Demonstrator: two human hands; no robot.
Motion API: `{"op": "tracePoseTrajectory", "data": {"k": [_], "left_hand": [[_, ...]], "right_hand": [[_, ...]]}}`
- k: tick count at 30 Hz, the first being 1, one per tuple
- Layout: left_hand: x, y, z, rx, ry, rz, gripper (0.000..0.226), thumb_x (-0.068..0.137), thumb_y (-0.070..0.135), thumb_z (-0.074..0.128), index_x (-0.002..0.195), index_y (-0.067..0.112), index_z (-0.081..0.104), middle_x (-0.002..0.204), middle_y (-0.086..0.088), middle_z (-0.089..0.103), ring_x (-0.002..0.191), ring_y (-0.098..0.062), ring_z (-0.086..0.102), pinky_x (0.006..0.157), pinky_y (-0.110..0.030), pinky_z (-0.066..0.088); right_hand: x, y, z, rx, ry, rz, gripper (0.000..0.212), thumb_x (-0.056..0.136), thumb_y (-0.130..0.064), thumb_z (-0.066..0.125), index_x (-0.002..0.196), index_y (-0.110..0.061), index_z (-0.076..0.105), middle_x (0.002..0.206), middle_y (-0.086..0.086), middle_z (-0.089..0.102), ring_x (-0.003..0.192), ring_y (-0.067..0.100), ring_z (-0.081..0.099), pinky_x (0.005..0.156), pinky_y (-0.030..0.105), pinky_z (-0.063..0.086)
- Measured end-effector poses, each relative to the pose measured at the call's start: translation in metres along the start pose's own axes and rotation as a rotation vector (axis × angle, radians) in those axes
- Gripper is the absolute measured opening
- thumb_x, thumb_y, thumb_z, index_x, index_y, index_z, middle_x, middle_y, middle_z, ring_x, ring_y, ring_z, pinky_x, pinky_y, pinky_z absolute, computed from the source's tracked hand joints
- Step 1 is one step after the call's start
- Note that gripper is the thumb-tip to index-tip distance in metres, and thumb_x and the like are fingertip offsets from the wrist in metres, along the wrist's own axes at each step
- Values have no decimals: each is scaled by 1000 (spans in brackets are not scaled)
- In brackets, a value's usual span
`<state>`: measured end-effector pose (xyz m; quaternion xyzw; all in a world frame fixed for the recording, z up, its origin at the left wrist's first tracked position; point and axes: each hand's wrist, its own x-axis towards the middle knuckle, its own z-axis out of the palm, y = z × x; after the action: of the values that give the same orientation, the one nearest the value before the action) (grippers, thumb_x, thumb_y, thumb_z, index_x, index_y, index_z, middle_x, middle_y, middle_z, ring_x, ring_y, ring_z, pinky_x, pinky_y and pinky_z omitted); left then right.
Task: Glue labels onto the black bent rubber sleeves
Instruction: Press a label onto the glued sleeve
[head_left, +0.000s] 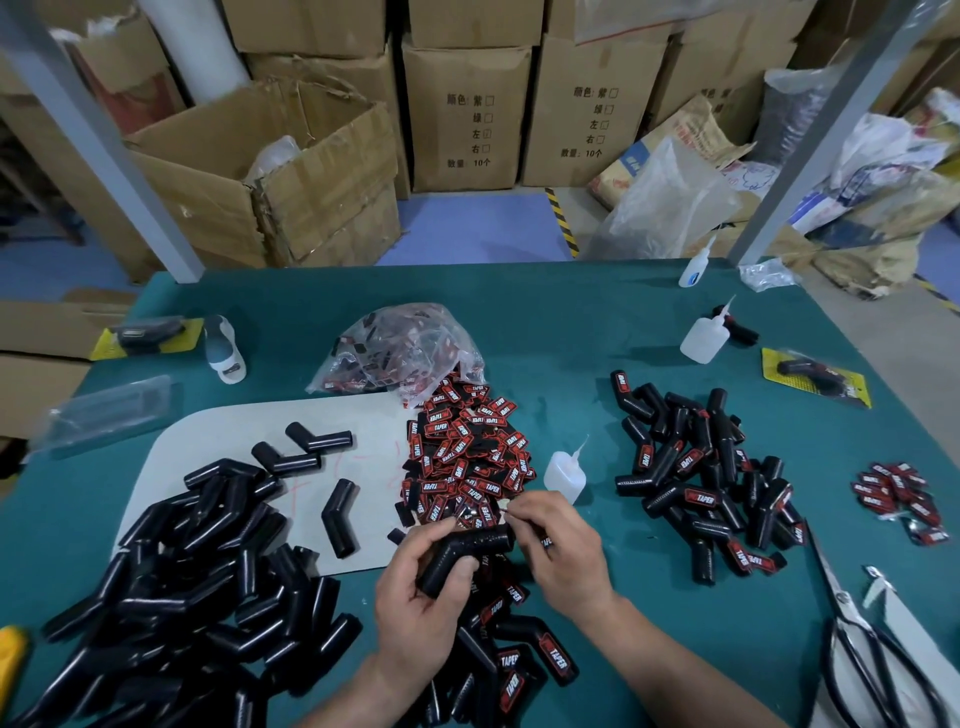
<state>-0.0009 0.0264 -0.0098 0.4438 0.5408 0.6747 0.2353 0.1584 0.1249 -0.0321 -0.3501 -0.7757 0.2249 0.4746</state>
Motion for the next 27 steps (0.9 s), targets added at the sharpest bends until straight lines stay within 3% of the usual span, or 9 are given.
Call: {"op": "tracePoseTrajectory", "data": {"k": [3, 7, 10, 12, 14, 17, 19, 22, 27], "left_hand": [[-2, -3, 1, -31, 27, 5, 29, 91, 49, 74, 117, 38, 69, 113, 5, 71, 92, -43, 71, 79, -64, 58], [3, 2, 2, -26, -7, 47, 26, 95, 45, 71, 120, 39, 68, 113, 6, 71, 105, -22, 69, 93, -34, 57], [6, 2, 2, -14, 7, 39, 26, 95, 45, 72, 120, 37, 71, 113, 6, 71, 106, -21, 69, 96, -26, 53], [8, -1, 1, 12, 31, 2, 24, 93, 41, 74, 117, 39, 73, 113, 9, 71, 107, -16, 69, 96, -20, 51], [12, -6, 1, 4, 47, -94, 27, 90, 30, 79, 114, 41, 75, 114, 8, 73, 109, -12, 69, 95, -15, 50], [21, -16, 2, -32, 79, -281, 38, 81, 11, 82, 105, 41, 79, 116, 10, 74, 111, -8, 69, 95, -12, 50], [25, -22, 1, -43, 85, -378, 41, 80, 3, 83, 103, 36, 78, 114, 11, 75, 111, -10, 70, 94, -12, 50], [26, -24, 2, -74, 64, -433, 40, 81, 0, 82, 106, 30, 77, 113, 6, 76, 106, -12, 72, 86, -12, 53], [25, -19, 4, -38, 27, -373, 42, 82, -4, 79, 105, 31, 76, 113, 14, 74, 100, 1, 70, 79, -6, 52]], "right_hand": [[2, -2, 0, 23, 69, -27, 20, 84, 7, 73, 102, -1, 69, 104, 3, 66, 100, 13, 66, 88, 23, 53], [6, -10, -3, 77, 136, -38, 10, 91, -4, 69, 100, 1, 71, 107, -2, 64, 97, 12, 67, 85, 22, 53], [10, -19, -9, 157, 212, -32, 9, 92, -10, 70, 101, -8, 70, 105, -5, 65, 93, 15, 68, 82, 23, 54], [13, -26, -13, 253, 242, 68, 10, 92, -18, 73, 101, -17, 72, 102, -5, 67, 88, 21, 69, 77, 29, 56], [17, -33, -12, 396, 278, 280, 10, 89, -29, 75, 99, -28, 75, 99, -5, 69, 83, 25, 70, 76, 32, 58], [30, -35, -3, 601, 246, 581, 11, 83, -27, 77, 94, -27, 78, 91, 4, 72, 77, 19, 69, 74, 24, 56], [34, -34, 5, 640, 205, 659, 15, 81, -24, 74, 94, -26, 78, 85, 6, 73, 74, 13, 68, 69, 19, 53], [33, -36, 16, 656, 261, 657, 16, 80, -21, 75, 95, -27, 78, 86, 2, 74, 76, 10, 68, 71, 18, 53], [28, -34, 18, 612, 173, 531, 14, 87, -14, 72, 92, -25, 77, 96, 1, 71, 89, 10, 66, 80, 19, 52]]}}
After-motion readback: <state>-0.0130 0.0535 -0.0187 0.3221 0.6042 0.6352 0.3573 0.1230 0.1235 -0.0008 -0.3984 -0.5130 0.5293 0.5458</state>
